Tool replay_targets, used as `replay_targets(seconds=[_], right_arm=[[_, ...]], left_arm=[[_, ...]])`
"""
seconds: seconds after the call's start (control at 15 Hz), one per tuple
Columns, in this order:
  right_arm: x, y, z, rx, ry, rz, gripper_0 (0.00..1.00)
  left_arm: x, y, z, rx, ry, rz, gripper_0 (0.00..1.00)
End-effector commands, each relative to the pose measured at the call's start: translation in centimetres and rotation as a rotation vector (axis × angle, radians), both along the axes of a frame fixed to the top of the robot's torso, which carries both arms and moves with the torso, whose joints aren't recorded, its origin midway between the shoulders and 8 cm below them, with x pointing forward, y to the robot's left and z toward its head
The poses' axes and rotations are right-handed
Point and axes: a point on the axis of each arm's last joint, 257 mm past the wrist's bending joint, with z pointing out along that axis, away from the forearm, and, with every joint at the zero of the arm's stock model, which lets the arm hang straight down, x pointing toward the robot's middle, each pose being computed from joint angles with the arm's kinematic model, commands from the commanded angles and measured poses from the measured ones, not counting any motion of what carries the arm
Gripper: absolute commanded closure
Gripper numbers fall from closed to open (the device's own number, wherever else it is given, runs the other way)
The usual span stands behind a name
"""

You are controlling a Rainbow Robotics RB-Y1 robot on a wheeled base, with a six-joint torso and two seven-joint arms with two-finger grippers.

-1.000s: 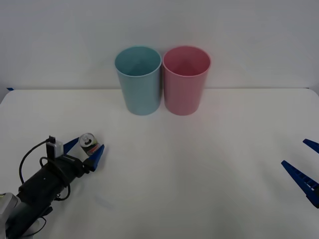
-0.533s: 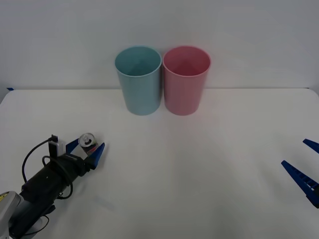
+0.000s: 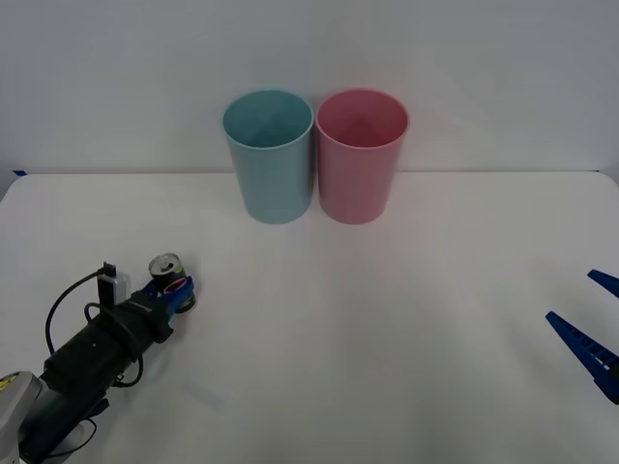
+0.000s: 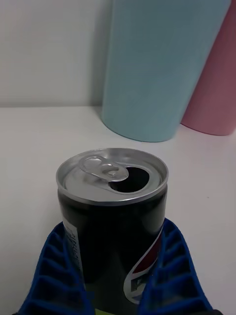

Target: Grasp the object on the table and drop it into the matching bin: aluminum can to the light blue bin, PET bottle to the pink bin.

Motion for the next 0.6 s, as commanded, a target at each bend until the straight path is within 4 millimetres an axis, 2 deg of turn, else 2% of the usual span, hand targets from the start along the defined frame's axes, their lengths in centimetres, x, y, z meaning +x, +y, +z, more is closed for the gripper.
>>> replay_targets(seconds=[0.07, 0.2, 0.33, 0.6], right_arm=[[0.0, 0.0, 0.0, 0.000, 0.000, 0.000, 0.00], [0.0, 0.0, 0.0, 0.000, 0.000, 0.000, 0.00], [0.0, 0.0, 0.0, 0.000, 0.000, 0.000, 0.00], [0.0, 0.0, 0.0, 0.000, 0.000, 0.000, 0.00]], left_arm=[[-0.1, 0.0, 0.0, -0.003, -0.001, -0.003, 1.00], [-0.1, -0.1, 0.3, -0.005, -0.007, -0.006, 1.00], [0.3, -0.4, 1.7, -0.006, -0.034, -0.013, 1.00], [0.8, -0.6, 5.5, 0.026, -0.109, -0.047, 1.00]])
